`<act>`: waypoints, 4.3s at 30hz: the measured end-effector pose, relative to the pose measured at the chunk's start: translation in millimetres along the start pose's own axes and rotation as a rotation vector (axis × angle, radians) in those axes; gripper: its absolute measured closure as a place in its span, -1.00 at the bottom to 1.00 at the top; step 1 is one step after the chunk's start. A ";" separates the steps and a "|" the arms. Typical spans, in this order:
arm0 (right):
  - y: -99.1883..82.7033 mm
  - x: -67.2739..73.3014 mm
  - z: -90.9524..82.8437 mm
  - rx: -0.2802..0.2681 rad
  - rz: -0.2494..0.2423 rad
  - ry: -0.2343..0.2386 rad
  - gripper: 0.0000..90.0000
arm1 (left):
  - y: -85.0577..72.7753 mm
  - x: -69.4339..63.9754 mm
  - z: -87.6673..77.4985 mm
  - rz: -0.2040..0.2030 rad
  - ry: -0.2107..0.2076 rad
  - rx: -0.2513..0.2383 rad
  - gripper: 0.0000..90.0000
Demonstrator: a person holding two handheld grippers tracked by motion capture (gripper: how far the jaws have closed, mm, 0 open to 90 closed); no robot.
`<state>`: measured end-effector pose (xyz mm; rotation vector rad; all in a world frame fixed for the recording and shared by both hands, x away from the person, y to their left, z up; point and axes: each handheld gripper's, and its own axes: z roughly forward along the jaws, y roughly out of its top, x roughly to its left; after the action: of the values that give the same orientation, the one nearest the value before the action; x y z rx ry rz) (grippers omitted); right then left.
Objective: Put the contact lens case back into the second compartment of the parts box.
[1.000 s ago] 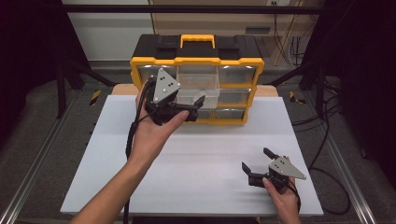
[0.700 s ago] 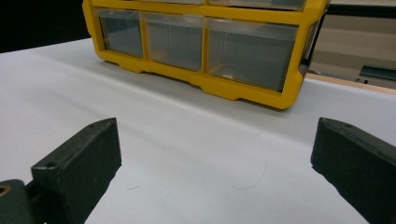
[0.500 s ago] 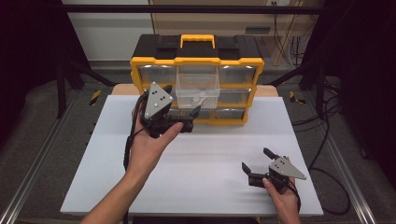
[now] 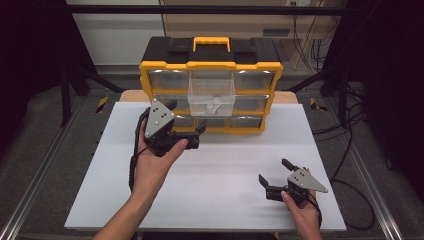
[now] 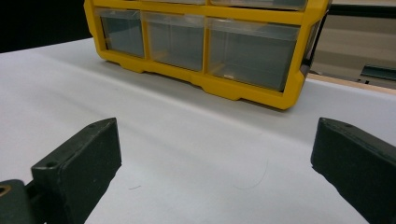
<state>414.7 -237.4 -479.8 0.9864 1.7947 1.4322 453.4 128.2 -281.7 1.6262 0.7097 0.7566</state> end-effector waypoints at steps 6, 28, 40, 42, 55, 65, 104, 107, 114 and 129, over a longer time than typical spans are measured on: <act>0.2 -0.3 -0.7 0.000 0.000 -0.003 -0.95 | -9.1 -0.4 -0.2 -0.011 -0.006 0.004 -0.94; -0.3 1.4 0.4 0.003 -0.004 -0.002 -0.95 | -33.4 -7.1 -5.9 -0.046 -0.033 0.007 -0.94; -0.4 2.7 1.1 0.008 -0.004 0.001 -0.95 | -50.0 -12.8 -7.0 -0.064 -0.047 0.027 -0.94; -0.3 2.9 1.2 0.008 -0.005 0.002 -0.95 | -52.8 -13.3 -7.2 -0.067 -0.049 0.029 -0.94; -1.6 4.1 3.2 0.018 -0.016 0.000 -0.95 | -68.2 -11.3 -9.8 -0.089 -0.063 0.039 -0.94; -1.3 4.9 3.1 0.016 -0.016 0.001 -0.95 | -72.3 6.3 -24.7 -0.096 -0.025 0.025 -0.95; -2.9 6.1 5.0 0.031 -0.021 0.000 -0.95 | -174.6 64.5 -85.1 -0.196 0.098 0.100 -0.96; -3.0 5.9 4.8 0.031 -0.021 0.000 -0.95 | -179.6 63.9 -87.1 -0.182 0.112 0.110 -0.97; -3.1 5.9 4.9 0.032 -0.021 -0.001 -0.95 | -186.3 63.5 -92.2 -0.169 0.109 0.111 -0.97; -3.3 6.2 5.2 0.035 -0.023 -0.002 -0.95 | -197.1 53.8 -94.1 -0.146 0.061 0.107 -0.97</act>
<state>415.3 -229.9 -484.2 0.9816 1.8298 1.3895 401.6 259.5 -456.9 1.6330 0.9157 0.6746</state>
